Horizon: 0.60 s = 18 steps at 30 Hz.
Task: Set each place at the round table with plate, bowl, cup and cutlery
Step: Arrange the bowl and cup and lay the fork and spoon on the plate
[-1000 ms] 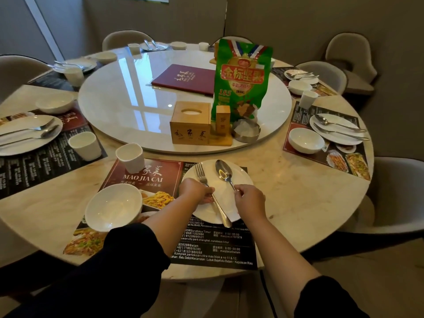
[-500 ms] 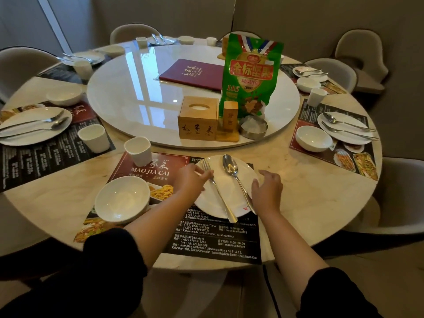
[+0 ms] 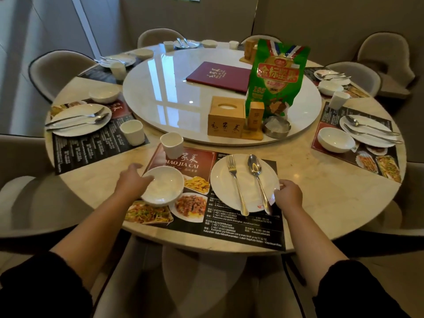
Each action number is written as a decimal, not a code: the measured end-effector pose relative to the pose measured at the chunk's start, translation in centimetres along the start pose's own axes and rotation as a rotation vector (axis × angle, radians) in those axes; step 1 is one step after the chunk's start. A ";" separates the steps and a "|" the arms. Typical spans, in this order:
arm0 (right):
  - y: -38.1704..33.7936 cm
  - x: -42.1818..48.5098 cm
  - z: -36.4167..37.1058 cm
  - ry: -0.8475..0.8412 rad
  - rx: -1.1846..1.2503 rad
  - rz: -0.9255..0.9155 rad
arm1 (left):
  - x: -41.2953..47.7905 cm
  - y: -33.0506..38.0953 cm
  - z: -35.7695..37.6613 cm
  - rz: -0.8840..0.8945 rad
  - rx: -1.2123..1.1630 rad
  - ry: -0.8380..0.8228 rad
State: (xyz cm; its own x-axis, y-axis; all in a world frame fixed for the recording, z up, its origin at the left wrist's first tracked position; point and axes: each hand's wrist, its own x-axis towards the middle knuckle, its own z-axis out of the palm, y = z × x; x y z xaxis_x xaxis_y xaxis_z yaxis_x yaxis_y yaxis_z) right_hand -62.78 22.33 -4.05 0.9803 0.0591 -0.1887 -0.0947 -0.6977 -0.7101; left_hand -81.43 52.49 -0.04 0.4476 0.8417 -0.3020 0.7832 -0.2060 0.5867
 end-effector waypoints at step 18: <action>-2.3 -8.6 4.7 0.074 0.220 0.137 | 1.7 -5.2 -2.6 -0.176 -0.661 -0.227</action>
State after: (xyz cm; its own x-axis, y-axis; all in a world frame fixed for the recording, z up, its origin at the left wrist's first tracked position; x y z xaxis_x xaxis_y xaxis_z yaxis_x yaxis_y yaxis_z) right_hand -71.79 26.74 -3.96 0.9649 -0.0833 -0.2492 -0.2552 -0.5227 -0.8134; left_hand -85.84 56.27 -1.65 0.4733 0.6954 -0.5407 0.4592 0.3290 0.8251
